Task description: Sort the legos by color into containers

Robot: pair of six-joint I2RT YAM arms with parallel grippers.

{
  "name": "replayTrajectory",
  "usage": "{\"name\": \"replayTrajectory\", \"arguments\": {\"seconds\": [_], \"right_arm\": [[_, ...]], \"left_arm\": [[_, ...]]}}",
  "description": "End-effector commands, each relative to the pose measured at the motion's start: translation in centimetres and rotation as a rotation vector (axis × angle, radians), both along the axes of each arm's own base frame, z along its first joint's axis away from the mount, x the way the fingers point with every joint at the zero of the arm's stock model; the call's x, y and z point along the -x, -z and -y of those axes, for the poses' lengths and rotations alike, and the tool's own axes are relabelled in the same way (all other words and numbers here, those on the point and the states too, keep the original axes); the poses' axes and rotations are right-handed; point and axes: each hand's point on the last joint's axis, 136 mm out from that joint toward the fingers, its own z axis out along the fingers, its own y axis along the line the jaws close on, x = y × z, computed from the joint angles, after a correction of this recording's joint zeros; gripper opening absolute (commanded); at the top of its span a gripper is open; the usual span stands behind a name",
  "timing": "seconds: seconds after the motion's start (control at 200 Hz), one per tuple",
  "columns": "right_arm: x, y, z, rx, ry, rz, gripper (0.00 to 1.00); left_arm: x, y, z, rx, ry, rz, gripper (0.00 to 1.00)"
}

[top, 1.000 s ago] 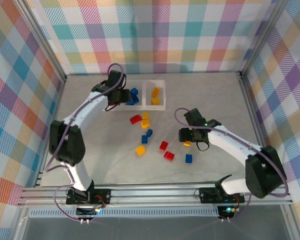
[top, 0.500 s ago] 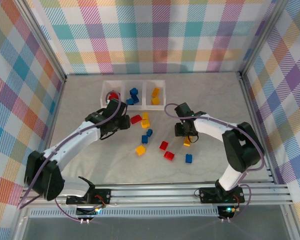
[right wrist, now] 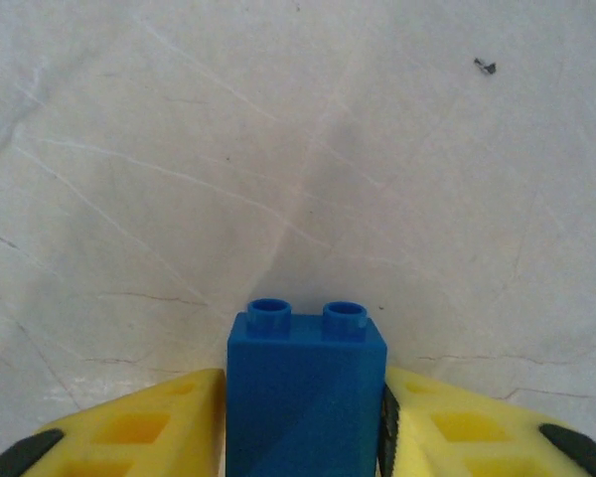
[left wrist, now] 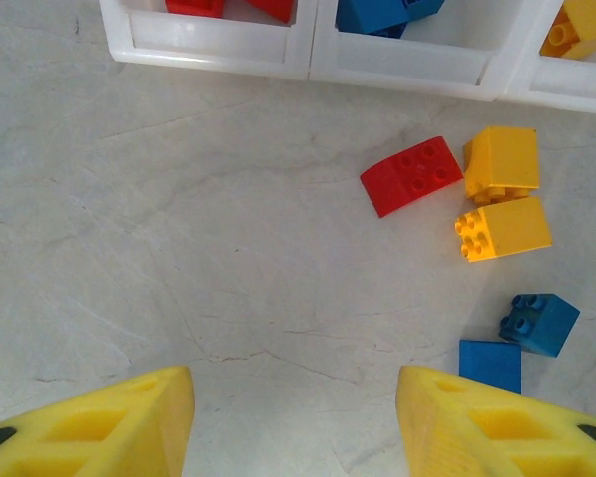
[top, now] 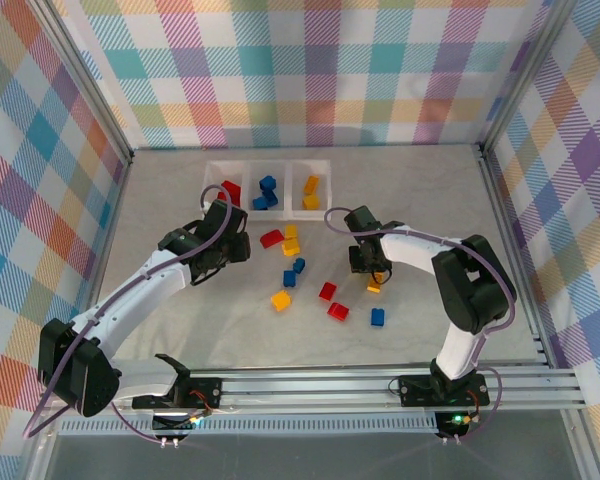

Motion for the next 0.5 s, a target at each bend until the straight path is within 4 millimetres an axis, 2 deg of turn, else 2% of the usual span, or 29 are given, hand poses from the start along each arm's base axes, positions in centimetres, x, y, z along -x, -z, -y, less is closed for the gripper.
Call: {"name": "replayTrajectory", "arguments": {"seconds": [0.0,0.25,0.38,0.495], "right_arm": [[-1.1,0.0,0.0,0.008,0.014,0.018,0.36],[-1.5,-1.6,-0.6,-0.016,-0.02,0.041,0.23],[-2.3,-4.3,-2.2,-0.069,-0.068,0.103,0.21],[-3.6,-7.6,-5.0,-0.14,-0.146,0.194,0.21]], "left_arm": [[0.8,0.2,-0.4,-0.031,0.014,-0.015,0.56],[1.7,0.3,-0.3,-0.011,0.022,-0.035,0.55],[2.4,0.4,-0.4,-0.001,0.02,-0.042,0.55],[2.7,0.4,-0.3,0.002,0.017,-0.046,0.55]]}}
